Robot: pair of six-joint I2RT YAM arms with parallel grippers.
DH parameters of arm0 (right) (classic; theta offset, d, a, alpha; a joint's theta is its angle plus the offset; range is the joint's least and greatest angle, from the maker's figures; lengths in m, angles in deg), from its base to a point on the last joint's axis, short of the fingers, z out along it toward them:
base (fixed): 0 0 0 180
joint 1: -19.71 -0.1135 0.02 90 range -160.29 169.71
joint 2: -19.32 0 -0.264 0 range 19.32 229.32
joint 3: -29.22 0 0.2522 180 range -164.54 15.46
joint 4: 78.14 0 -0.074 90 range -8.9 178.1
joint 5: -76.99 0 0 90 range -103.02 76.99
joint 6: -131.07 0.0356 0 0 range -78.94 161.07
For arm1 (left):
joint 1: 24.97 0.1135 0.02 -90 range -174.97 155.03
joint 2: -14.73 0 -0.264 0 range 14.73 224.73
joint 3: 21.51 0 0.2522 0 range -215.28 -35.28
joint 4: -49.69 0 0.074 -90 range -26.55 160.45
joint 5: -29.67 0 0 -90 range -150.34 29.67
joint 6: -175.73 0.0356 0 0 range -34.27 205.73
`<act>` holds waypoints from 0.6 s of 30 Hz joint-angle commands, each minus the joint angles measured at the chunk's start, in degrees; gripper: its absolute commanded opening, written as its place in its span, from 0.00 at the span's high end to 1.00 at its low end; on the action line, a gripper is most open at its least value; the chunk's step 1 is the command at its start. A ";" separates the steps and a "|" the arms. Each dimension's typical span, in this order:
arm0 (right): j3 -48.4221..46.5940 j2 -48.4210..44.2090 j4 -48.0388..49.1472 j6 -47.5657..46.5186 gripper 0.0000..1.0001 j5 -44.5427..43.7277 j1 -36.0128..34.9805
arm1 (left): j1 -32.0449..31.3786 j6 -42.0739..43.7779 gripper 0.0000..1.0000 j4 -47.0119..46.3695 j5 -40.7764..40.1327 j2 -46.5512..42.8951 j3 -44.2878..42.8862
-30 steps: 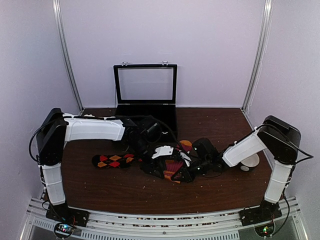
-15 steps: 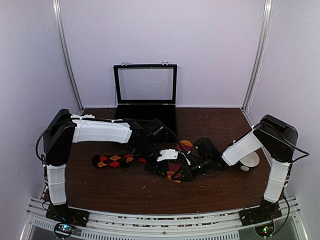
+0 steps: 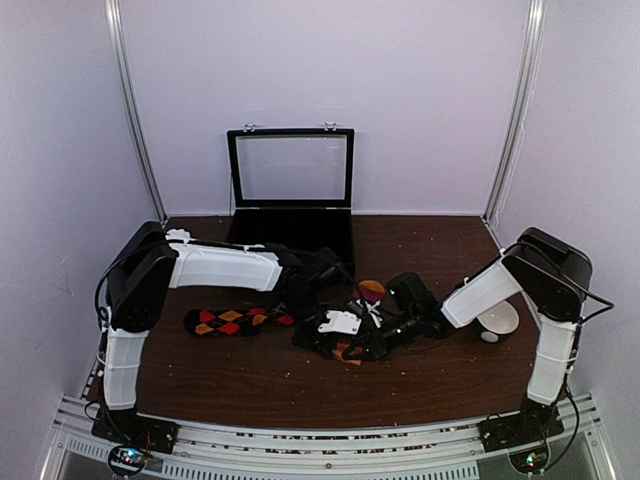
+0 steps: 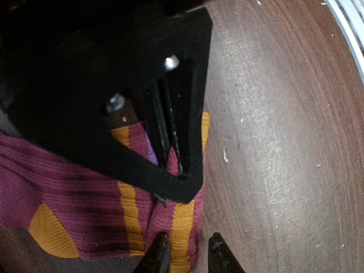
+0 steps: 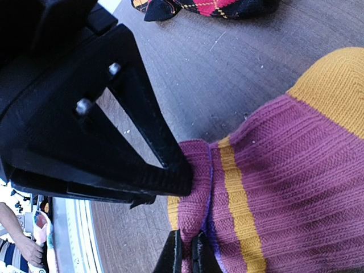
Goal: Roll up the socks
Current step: Roll the sock at the center of the board.
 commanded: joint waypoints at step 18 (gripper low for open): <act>2.26 3.03 -10.31 2.23 0.94 -8.95 0.56 | -0.79 0.05 0.60 0.14 -3.58 2.43 -0.76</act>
